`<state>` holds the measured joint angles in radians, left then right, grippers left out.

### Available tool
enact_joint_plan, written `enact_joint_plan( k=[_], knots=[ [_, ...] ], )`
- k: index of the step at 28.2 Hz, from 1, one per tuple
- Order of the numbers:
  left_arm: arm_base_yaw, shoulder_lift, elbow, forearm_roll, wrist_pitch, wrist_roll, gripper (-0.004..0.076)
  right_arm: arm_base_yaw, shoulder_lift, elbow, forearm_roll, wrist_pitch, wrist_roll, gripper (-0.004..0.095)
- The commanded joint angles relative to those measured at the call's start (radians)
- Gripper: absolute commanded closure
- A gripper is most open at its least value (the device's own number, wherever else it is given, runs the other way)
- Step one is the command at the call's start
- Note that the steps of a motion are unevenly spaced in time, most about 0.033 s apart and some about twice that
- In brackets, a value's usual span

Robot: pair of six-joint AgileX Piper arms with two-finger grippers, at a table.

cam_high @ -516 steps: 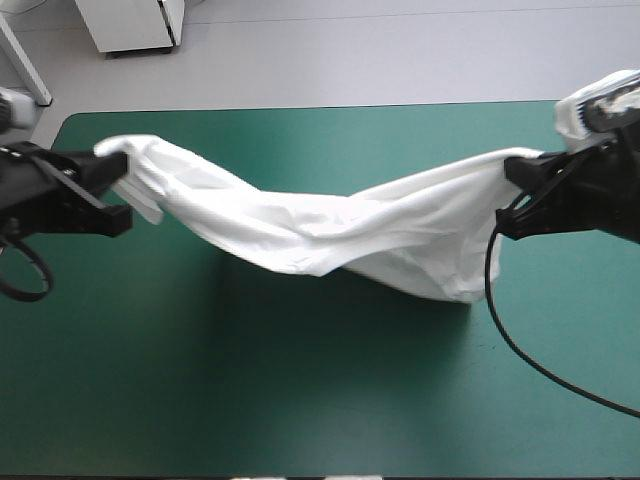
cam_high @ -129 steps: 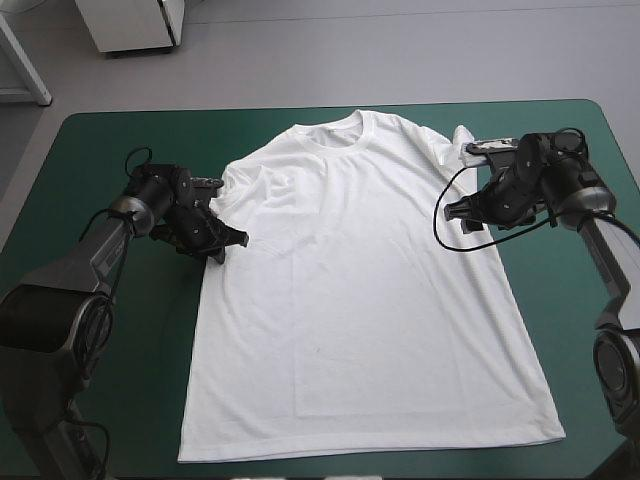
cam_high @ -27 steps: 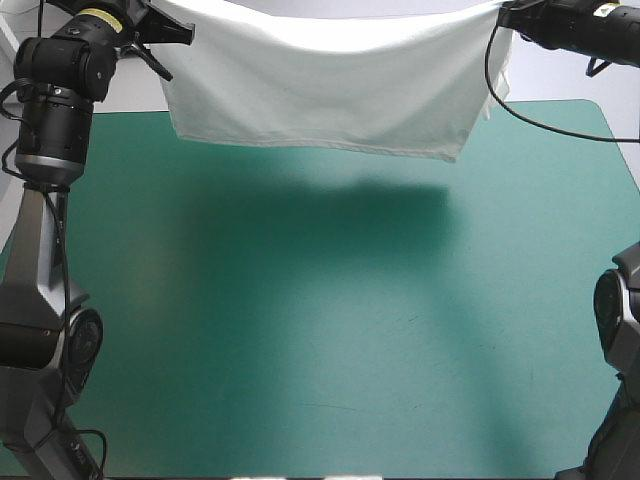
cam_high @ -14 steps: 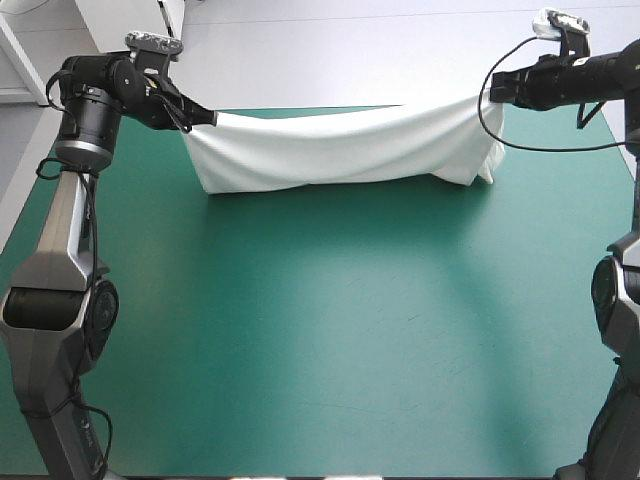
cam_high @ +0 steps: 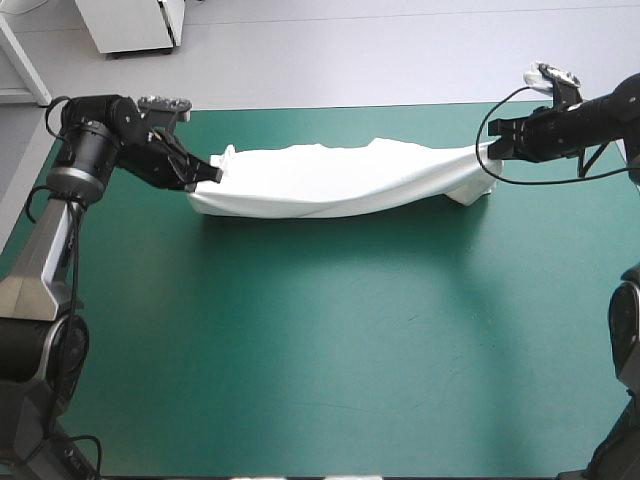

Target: Fold the cloth

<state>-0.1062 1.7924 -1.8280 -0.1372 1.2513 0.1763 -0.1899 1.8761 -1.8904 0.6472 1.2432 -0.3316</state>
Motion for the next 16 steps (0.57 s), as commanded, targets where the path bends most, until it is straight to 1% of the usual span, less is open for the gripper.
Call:
enact_joint_plan(
  k=[1, 6, 11, 14, 16],
  knots=[
    [0.0, -0.146, 0.167, -0.021, 0.036, -0.011, 0.0733, -0.005, -0.133, 0.114, 0.004, -0.027, -0.011, 0.0923],
    [0.0, -0.251, 0.355, -0.03, 0.036, 0.001, 0.0733, 0.014, -0.226, 0.34, -0.052, -0.027, -0.033, 0.0923],
    [0.0, -0.331, 0.485, -0.06, 0.036, 0.006, 0.0733, 0.073, -0.279, 0.516, -0.161, -0.027, -0.036, 0.0923],
    [0.0, -0.364, 0.562, -0.058, 0.036, 0.009, 0.0733, 0.078, -0.305, 0.597, -0.214, -0.027, -0.036, 0.0923],
    [0.0, -0.379, 0.64, -0.056, 0.036, 0.009, 0.0733, 0.078, -0.331, 0.662, -0.272, -0.027, -0.033, 0.0923]
  ],
)
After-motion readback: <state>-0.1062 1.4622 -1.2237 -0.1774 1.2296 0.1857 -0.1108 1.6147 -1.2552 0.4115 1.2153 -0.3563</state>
